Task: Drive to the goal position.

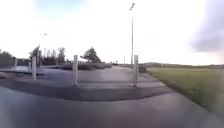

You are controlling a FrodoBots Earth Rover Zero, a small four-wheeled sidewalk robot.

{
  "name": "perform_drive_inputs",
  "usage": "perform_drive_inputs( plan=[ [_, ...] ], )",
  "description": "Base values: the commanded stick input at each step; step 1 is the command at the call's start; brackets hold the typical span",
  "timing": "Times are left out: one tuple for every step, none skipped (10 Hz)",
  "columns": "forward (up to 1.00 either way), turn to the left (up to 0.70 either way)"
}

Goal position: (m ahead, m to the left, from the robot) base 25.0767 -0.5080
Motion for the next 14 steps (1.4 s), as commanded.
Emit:
perform_drive_inputs(
  plan=[
    [0.45,0.00],
    [0.45,0.00],
    [0.45,0.00],
    [0.45,0.00],
    [0.45,0.00],
    [0.45,0.00],
    [0.45,0.00],
    [0.45,0.00],
    [0.45,0.00],
    [0.45,0.00],
    [0.45,0.00],
    [0.45,0.00],
    [0.45,0.00],
    [0.45,0.00]
  ],
)
